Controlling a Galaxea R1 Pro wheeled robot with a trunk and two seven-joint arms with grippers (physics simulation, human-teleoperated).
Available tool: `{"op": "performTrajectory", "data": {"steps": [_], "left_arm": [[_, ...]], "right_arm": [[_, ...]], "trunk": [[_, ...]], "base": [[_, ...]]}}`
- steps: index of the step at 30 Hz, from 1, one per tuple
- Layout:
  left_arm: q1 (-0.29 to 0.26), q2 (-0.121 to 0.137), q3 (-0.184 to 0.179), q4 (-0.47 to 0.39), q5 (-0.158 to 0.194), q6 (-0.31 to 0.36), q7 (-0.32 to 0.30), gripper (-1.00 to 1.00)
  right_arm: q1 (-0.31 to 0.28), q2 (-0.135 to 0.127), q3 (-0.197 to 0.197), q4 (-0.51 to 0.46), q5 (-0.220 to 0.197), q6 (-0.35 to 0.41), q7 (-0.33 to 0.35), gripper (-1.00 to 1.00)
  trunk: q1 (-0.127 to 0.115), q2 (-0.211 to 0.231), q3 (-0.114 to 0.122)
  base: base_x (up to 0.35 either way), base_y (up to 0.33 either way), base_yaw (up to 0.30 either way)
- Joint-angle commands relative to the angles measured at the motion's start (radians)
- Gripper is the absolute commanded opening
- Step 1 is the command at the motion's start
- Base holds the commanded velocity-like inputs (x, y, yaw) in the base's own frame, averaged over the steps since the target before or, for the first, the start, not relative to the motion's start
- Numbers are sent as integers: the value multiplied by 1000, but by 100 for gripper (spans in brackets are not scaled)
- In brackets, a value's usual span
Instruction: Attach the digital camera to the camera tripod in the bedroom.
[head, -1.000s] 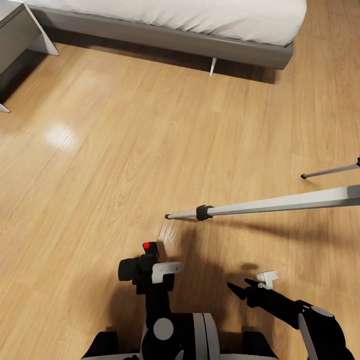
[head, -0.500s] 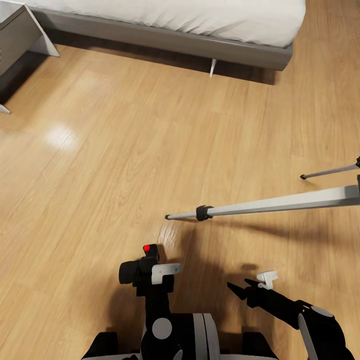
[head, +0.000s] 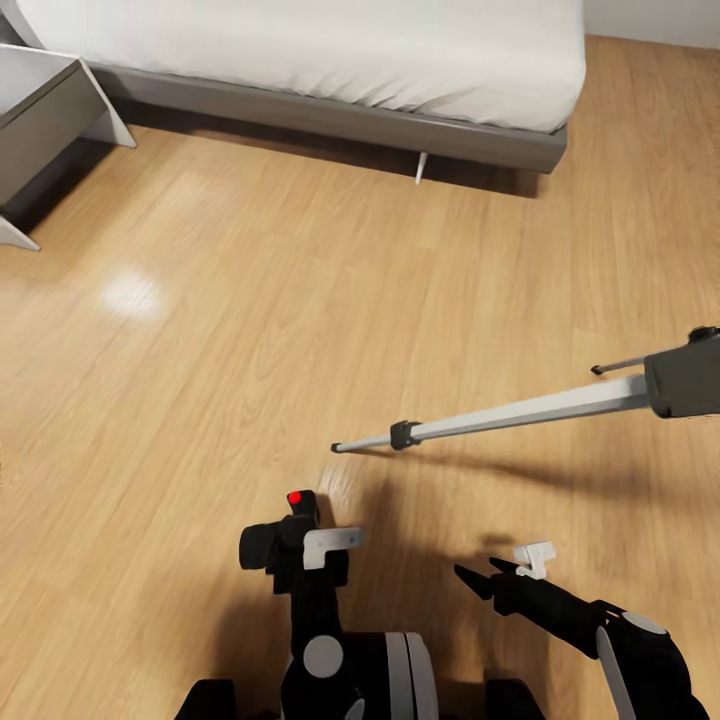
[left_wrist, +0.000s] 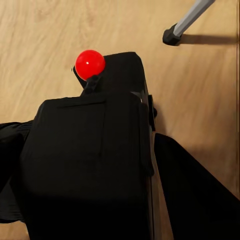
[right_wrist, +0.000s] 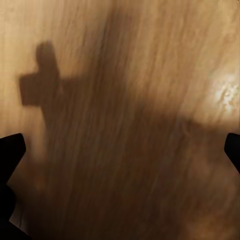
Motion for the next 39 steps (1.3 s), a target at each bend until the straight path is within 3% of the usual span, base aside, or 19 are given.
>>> {"op": "performTrajectory", "data": {"steps": [1,5,8,9,13,16,17,22,23,25,26,28,29,31,34,39], "left_arm": [[-1,1,-1,-1,12,8,1,-100],[-1,13,17,-4,77,7,-33,-100],[-1,37,65,-8,152,5,-89,-100],[-1,58,113,-11,205,4,-145,-100],[-1,99,232,-13,303,6,-311,-100],[-1,130,343,-14,370,11,-478,-100],[-1,153,427,-15,413,21,-597,-100],[-1,213,634,-13,521,85,-902,-100],[-1,231,709,-13,560,121,-1010,-100],[-1,246,780,-12,590,158,-1104,-100],[-1,258,850,-11,611,190,-1182,-100],[-1,265,916,-8,624,216,-1241,-100],[-1,269,973,-6,632,234,-1281,-100],[0,268,1014,-3,638,246,-1306,-100],[0,256,1056,0,644,257,-1332,-100],[0,219,1067,2,641,262,-1343,-100]], "right_arm": [[-1,0,-1,-1,2,7,6,100],[-1,-1,-1,-1,1,7,8,100],[-1,-1,-2,-1,-1,7,10,100],[-1,-1,-3,-1,-2,7,12,100],[-1,-2,-4,-1,-3,7,17,100],[-1,-2,-5,-2,-3,7,20,100],[-1,-2,-5,-2,-3,7,21,100],[-1,-2,-5,-1,-3,7,22,100],[-1,-2,-4,-1,-3,7,22,100],[-1,-2,-3,0,-3,7,22,100],[-1,-2,-3,0,-3,7,22,100],[-1,-2,-2,0,-3,7,22,100],[-1,-2,-2,0,-3,7,22,100],[-1,-2,-2,0,-3,7,22,100],[-1,-2,-2,-1,-3,7,22,100],[-1,-2,-3,-1,-3,8,22,100]], "trunk": [[-1,0,3],[-2,1,19],[-4,2,31],[-4,2,34],[-6,3,50],[-7,4,61],[-8,4,65],[-10,5,85],[-10,5,89],[-11,6,96],[-12,6,100],[-13,6,108],[-13,7,112],[-14,7,119],[-15,8,131],[-18,9,150]], "base": [[0,0,0],[0,0,0],[0,0,0],[0,0,0],[0,0,0],[0,0,0],[0,0,0],[0,0,0],[0,0,0],[0,0,0],[0,0,0],[0,0,0],[0,0,0],[0,0,0],[0,0,0],[0,0,0]]}}
